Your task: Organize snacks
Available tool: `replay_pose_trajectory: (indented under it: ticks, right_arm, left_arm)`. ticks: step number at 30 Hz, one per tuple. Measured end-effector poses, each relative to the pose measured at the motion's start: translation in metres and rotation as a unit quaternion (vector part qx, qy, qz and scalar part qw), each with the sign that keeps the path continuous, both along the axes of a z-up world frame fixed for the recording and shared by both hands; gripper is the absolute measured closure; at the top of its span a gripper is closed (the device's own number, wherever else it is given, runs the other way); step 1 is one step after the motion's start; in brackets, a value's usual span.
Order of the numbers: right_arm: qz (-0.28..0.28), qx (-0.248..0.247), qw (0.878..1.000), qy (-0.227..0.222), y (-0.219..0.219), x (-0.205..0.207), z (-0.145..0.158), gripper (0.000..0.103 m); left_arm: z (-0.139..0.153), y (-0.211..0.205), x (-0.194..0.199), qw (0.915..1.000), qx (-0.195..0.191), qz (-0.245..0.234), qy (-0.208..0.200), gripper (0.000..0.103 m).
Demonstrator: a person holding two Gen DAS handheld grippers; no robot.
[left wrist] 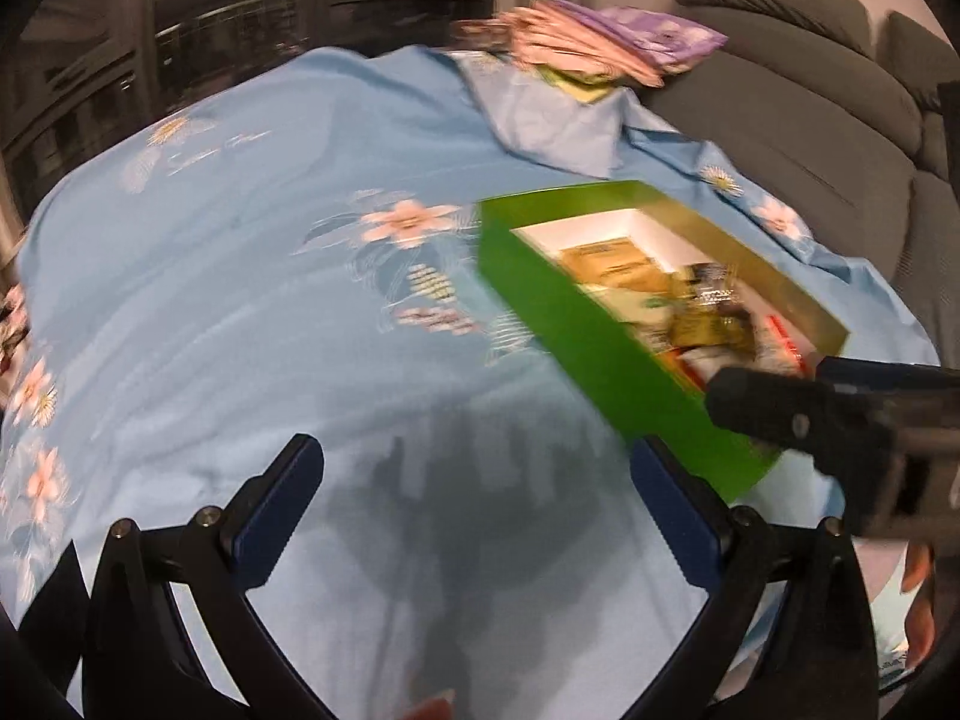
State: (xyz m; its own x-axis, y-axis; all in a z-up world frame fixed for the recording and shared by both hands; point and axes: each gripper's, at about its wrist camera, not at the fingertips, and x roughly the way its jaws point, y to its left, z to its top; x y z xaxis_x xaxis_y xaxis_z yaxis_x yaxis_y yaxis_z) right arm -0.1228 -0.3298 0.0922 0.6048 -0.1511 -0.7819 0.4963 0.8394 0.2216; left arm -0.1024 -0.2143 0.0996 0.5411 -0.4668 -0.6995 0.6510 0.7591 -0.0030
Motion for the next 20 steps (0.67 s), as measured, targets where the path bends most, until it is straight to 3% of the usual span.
replay_pose_trajectory:
  ticks: [5, 10, 20]
  right_arm:
    - [-0.041, 0.003, 0.999, 0.019, -0.035, -0.030, 0.003, 0.001]
    - [-0.062, 0.016, 0.998, 0.006, -0.055, -0.049, 0.003, 0.001]
    - [-0.073, 0.035, 0.997, 0.018, -0.077, -0.057, -0.013, 0.001]
  left_arm:
    - [0.001, -0.049, -0.009, 0.9984, -0.006, -0.041, 0.037, 0.000]
    - [0.006, -0.082, -0.025, 0.9976, 0.009, -0.067, 0.014, 0.000]
    - [-0.003, -0.094, -0.035, 0.9974, 0.017, -0.068, 0.016, 0.000]
